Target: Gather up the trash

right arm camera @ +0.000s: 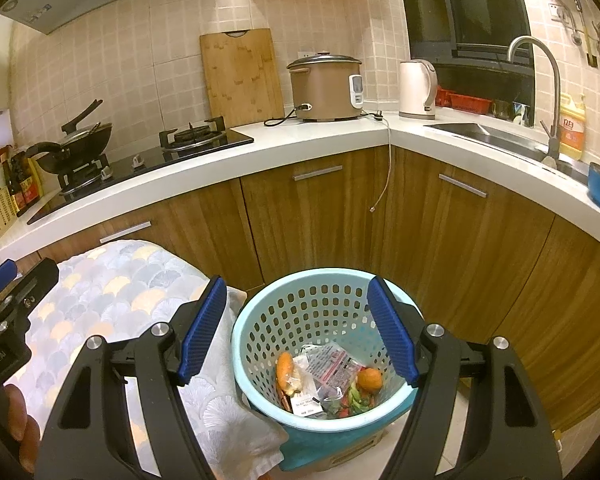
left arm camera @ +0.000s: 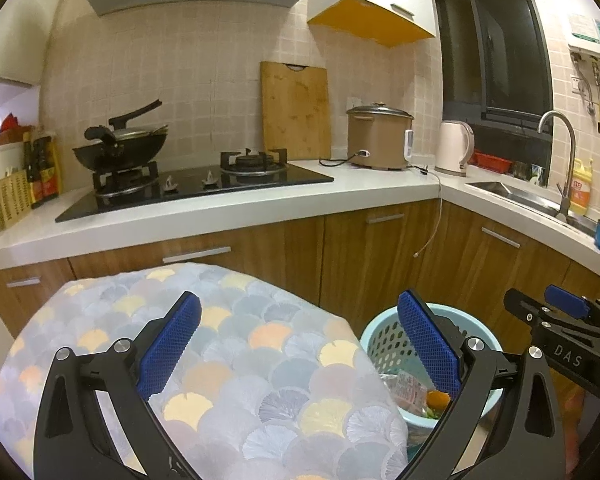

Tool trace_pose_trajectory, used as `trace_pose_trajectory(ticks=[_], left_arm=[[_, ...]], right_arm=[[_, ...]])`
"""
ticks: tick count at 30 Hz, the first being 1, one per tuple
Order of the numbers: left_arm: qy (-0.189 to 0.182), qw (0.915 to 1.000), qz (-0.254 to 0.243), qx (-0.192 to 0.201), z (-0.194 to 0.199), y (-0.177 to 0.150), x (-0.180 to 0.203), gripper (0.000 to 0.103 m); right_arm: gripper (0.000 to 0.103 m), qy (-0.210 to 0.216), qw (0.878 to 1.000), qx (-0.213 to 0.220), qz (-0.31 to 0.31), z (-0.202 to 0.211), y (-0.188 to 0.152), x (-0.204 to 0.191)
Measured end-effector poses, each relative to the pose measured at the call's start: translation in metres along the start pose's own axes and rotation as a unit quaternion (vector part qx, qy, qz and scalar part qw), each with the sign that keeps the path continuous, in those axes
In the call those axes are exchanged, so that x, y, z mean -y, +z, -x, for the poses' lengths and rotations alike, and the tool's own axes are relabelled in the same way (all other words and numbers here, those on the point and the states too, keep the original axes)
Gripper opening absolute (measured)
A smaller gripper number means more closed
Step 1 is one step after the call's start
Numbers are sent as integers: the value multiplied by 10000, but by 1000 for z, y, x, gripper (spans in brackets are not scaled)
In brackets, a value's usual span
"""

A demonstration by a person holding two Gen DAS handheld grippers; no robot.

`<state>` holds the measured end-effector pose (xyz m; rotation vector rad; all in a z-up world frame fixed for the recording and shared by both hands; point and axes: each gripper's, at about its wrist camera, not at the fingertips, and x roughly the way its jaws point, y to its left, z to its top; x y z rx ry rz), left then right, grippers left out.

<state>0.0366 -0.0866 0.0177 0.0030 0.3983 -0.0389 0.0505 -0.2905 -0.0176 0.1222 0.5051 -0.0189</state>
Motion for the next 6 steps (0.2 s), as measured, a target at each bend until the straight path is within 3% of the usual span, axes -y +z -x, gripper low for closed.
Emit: trace_pose_trajectory(ticks=[6], left_arm=[[-74,10000,-22,-58,-2,-1,4,96]], right_arm=[[69,10,10000,-1,-97,0,1,8]])
